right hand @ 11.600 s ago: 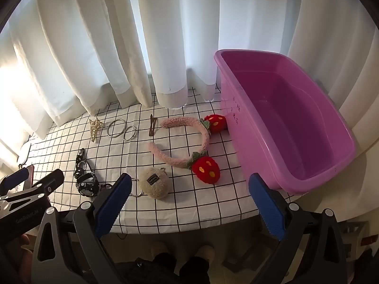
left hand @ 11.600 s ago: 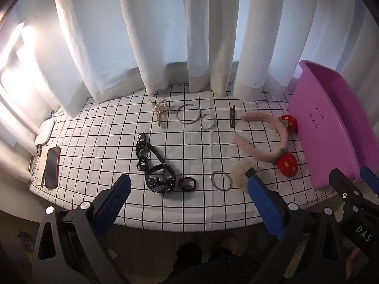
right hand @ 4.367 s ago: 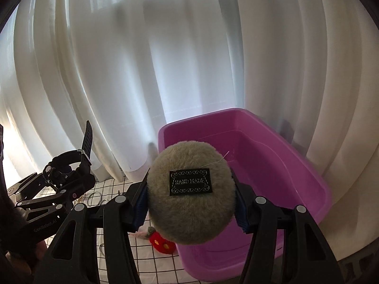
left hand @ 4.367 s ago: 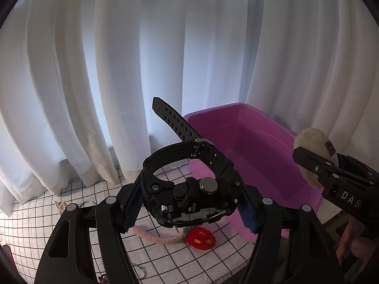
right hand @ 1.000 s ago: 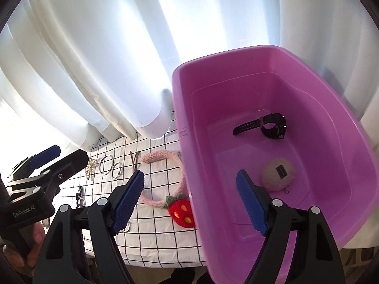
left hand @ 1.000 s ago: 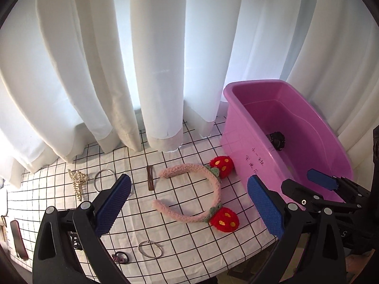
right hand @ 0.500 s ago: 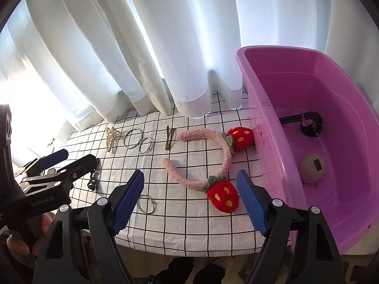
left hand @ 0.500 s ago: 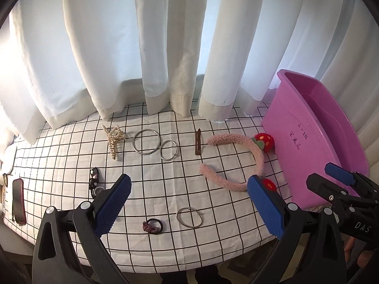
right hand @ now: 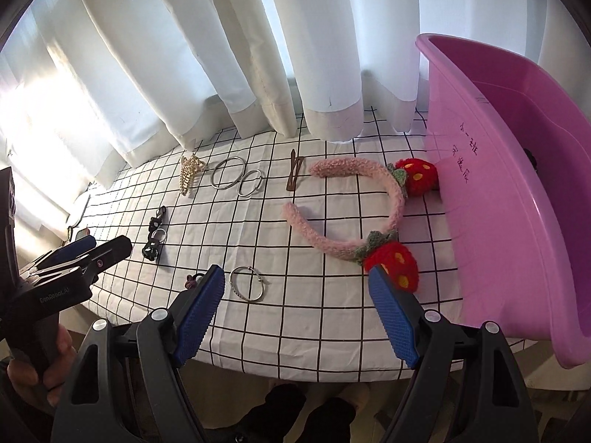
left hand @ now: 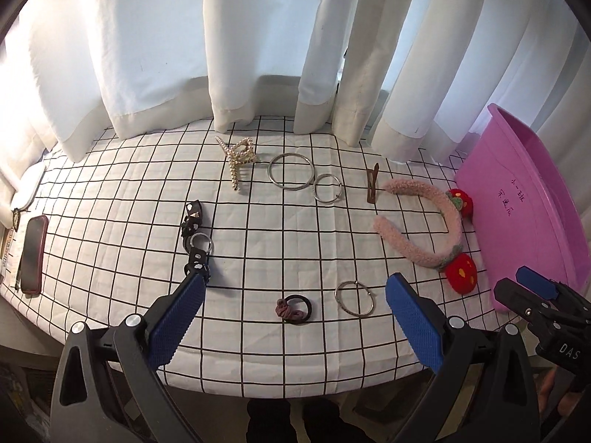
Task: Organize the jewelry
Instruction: 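Move both tools back over the table toward the remaining jewelry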
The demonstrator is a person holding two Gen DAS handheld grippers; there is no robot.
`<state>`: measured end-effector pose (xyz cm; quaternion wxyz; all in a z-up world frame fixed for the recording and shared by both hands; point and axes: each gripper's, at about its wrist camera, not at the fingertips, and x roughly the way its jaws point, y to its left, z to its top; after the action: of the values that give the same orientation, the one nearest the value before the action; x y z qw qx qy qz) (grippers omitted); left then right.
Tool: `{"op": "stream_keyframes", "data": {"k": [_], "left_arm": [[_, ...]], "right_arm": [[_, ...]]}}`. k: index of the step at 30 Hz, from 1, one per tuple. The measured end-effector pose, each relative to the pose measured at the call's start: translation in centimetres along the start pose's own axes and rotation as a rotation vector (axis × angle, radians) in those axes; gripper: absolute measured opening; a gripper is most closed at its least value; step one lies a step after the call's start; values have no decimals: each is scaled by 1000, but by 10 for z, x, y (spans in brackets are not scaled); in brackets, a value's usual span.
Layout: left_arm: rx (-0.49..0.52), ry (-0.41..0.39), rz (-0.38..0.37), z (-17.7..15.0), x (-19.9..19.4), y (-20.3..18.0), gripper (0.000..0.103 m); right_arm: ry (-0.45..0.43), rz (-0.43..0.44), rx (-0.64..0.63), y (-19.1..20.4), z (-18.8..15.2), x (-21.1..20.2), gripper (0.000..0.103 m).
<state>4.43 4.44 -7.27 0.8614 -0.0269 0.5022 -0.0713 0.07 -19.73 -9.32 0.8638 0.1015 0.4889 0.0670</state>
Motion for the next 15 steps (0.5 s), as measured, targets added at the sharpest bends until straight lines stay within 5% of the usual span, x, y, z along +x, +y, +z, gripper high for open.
{"op": "stream_keyframes", "data": {"k": [15], "left_arm": [[-109, 17, 100, -38, 33, 92, 97]], "right_arm": [[48, 21, 14, 31, -43, 58, 77]]}}
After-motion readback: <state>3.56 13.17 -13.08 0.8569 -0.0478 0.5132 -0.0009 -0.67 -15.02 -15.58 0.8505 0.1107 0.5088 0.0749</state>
